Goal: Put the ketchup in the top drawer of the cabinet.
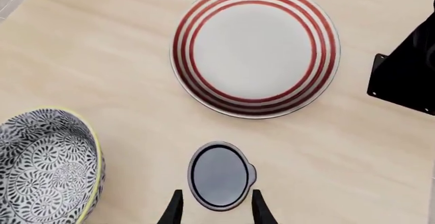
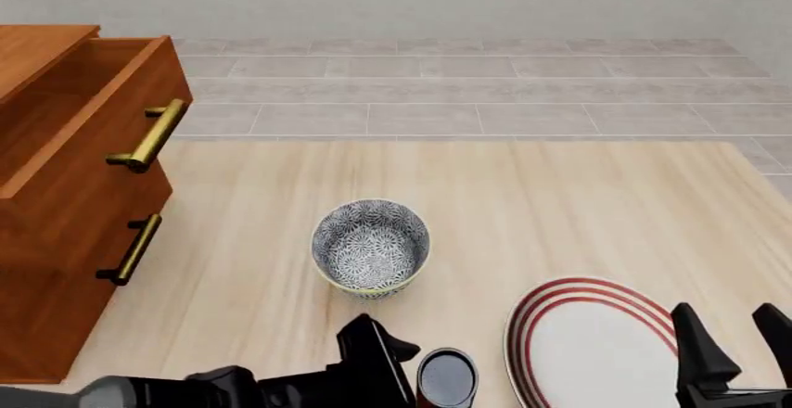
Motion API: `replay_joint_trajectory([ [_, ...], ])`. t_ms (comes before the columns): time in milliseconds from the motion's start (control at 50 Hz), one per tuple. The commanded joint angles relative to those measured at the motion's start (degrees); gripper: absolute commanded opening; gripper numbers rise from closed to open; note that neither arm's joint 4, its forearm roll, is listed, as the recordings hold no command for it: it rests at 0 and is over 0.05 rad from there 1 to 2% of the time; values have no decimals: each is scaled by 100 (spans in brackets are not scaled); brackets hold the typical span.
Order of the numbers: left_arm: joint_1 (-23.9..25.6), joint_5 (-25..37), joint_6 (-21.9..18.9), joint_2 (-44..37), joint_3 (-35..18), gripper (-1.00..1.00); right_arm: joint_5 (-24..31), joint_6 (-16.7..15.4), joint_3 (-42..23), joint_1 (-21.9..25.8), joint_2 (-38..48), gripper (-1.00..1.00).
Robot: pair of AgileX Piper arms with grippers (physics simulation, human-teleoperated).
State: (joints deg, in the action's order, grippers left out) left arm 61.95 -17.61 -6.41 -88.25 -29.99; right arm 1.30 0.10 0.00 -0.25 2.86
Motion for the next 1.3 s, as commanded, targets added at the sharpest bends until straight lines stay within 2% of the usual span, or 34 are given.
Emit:
replay_joint_trajectory([
  [20,3,-197,59,-270,13,100,-449,8,0,-3,481,100],
  [160,121,-239,176,-413,-62,100,-726,-3,0,20,787,100],
  [320,117,-254,209,-461,-100,100,-719,-32,0,-4,792,100],
  [420,131,-270,233,-581,-160,100,-1205,-27,0,11,1315,100],
  [580,76,-333,279,-706,-156,100,-1326,-22,0,2,1462,100],
  [820,65,-358,290,-722,-138,100,-2727,-29,0,28,2917,100],
  [1100,45,-168,287,-634,-303,100,-3604,-31,0,36,3813,100],
  [1240,50,-183,306,-706,-340,100,-3708,-34,0,26,3919,100],
  [1260,37,-180,304,-687,-333,-100,-3754,-37,0,17,3962,100],
  [1300,32,-189,314,-682,-325,-100,-3814,-37,0,13,4023,100],
])
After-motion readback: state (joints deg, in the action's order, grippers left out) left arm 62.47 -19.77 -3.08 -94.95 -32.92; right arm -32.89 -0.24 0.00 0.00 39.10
